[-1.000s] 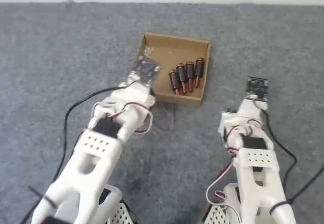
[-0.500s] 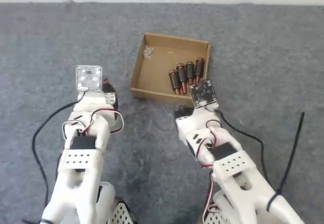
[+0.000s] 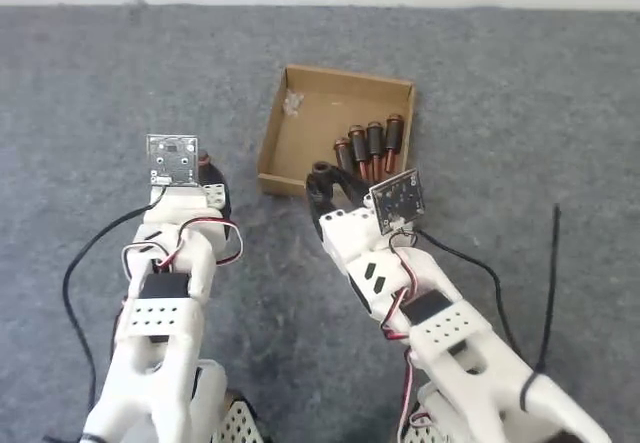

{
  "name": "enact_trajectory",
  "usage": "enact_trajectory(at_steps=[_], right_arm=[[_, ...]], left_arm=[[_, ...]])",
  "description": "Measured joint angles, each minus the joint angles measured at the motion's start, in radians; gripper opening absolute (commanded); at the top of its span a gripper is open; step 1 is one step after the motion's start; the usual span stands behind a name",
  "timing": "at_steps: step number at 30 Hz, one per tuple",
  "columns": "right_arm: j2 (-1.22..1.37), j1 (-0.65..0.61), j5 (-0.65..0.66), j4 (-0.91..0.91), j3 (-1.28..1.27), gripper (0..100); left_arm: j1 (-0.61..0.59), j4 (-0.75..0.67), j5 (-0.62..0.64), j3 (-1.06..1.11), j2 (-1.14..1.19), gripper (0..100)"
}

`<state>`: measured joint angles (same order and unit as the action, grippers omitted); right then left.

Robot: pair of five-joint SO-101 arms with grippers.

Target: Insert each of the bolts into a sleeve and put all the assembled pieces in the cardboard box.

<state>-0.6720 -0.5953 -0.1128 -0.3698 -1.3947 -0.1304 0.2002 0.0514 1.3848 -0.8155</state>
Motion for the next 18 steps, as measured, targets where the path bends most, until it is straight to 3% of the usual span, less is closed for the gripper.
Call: enact_trajectory(at_steps=[18], right_arm=[[0.845,0.000,0.000,-0.882,0.032,0.6]], left_arm=[[0.000,0.000,0.000,0.000,0.000,1]])
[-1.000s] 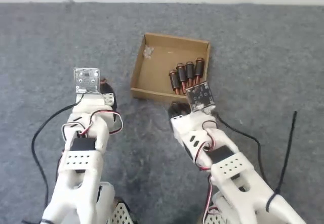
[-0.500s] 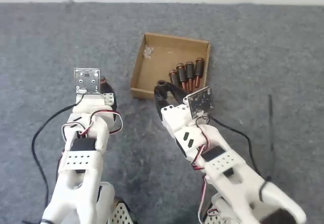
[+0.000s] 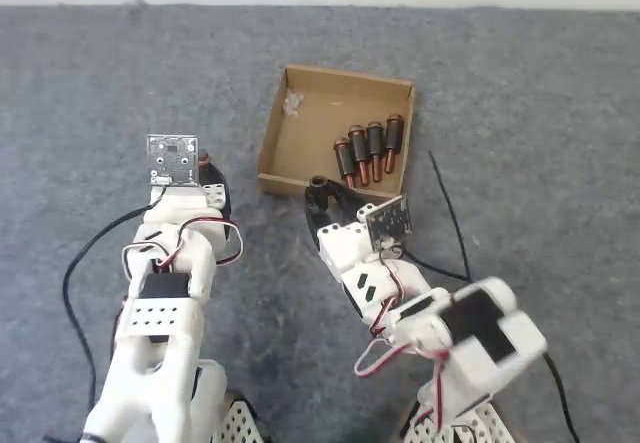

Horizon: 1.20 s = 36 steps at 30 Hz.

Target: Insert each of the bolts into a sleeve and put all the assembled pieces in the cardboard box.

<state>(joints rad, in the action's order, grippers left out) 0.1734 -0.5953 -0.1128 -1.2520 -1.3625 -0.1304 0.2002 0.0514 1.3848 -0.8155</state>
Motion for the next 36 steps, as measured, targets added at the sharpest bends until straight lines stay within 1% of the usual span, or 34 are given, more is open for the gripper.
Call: enact_trajectory(at_steps=[2,4,7,10,14,19,24,27,30,36], right_arm=[[0.064,0.000,0.006,-0.103,-0.002,0.6],[0.098,-0.012,0.051,-0.196,-0.021,0.6],[0.117,-0.044,0.103,-0.307,-0.084,0.6],[0.118,-0.069,0.118,-0.391,-0.164,0.6],[0.118,-0.071,0.121,-0.437,-0.235,0.6],[0.118,-0.071,0.121,-0.437,-0.238,0.6],[0.118,-0.064,0.121,-0.443,-0.238,0.6],[0.118,-0.063,0.121,-0.443,-0.238,0.6],[0.118,-0.063,0.121,-0.443,-0.238,0.6],[0.118,-0.060,0.121,-0.443,-0.238,0.6]], left_arm=[[0.000,0.000,0.000,0.000,0.000,1],[0.000,0.000,0.000,0.000,0.000,1],[0.000,0.000,0.000,0.000,0.000,1],[0.000,0.000,0.000,0.000,0.000,1],[0.000,0.000,0.000,0.000,0.000,1],[0.000,-0.014,0.002,0.000,0.000,1],[0.002,-0.132,0.005,0.000,0.000,1],[0.038,-0.207,0.006,0.020,0.000,1],[0.091,-0.311,0.015,0.051,0.000,1],[0.193,-0.566,0.181,0.132,0.000,1]])
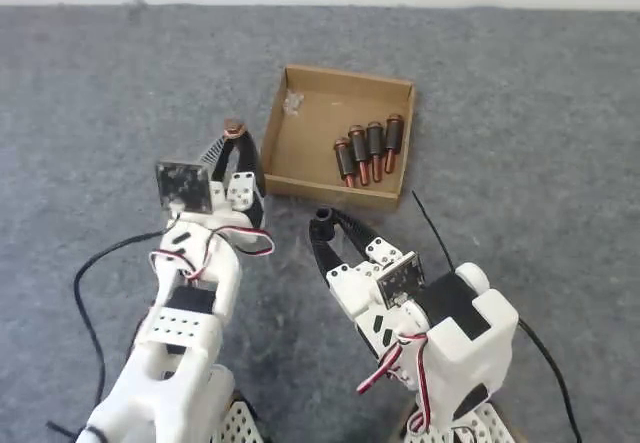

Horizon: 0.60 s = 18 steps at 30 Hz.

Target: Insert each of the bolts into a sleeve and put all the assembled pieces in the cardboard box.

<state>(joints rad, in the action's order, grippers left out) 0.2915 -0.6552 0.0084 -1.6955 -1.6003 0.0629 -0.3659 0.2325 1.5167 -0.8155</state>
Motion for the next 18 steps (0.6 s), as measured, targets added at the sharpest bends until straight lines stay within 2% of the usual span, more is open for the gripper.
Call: enact_trajectory(at_steps=[3,9,18], right_arm=[[0.000,0.000,0.000,0.000,0.000,0.6],[0.000,0.000,0.000,0.000,0.000,0.6],[0.000,0.000,0.000,0.000,0.000,0.6]], left_arm=[[0.035,-0.051,0.011,0.020,0.000,1],[0.121,-0.060,0.020,0.025,0.000,1],[0.204,0.123,0.021,-0.025,-0.058,1]])
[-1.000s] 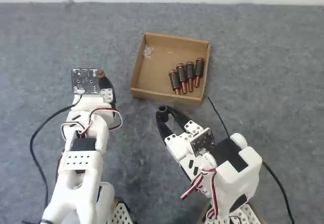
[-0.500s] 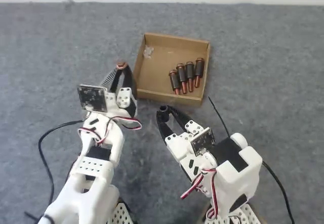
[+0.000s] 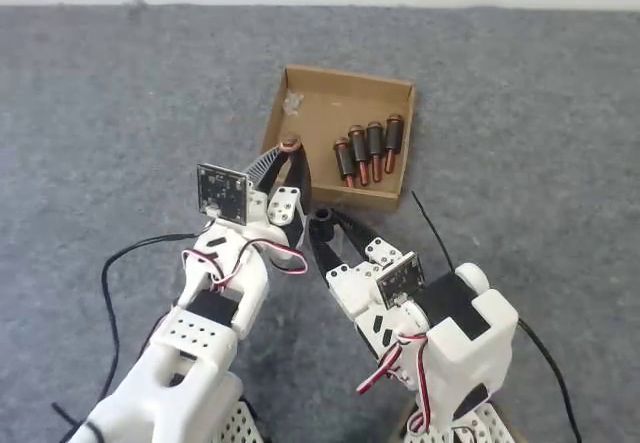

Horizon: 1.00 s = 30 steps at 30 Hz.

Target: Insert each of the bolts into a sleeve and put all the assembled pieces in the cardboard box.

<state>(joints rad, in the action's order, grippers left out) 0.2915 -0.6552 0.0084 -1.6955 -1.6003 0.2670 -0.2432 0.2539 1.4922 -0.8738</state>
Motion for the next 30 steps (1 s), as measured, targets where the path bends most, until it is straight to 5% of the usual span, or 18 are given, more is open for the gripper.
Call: enact_trajectory(at_steps=[10,30], right_arm=[[0.003,0.000,0.000,0.000,0.000,0.6],[0.005,0.035,0.000,0.000,0.000,0.6]], left_arm=[[0.117,0.153,0.006,-0.018,-0.176,1],[0.126,0.270,0.161,-0.018,-0.183,1]])
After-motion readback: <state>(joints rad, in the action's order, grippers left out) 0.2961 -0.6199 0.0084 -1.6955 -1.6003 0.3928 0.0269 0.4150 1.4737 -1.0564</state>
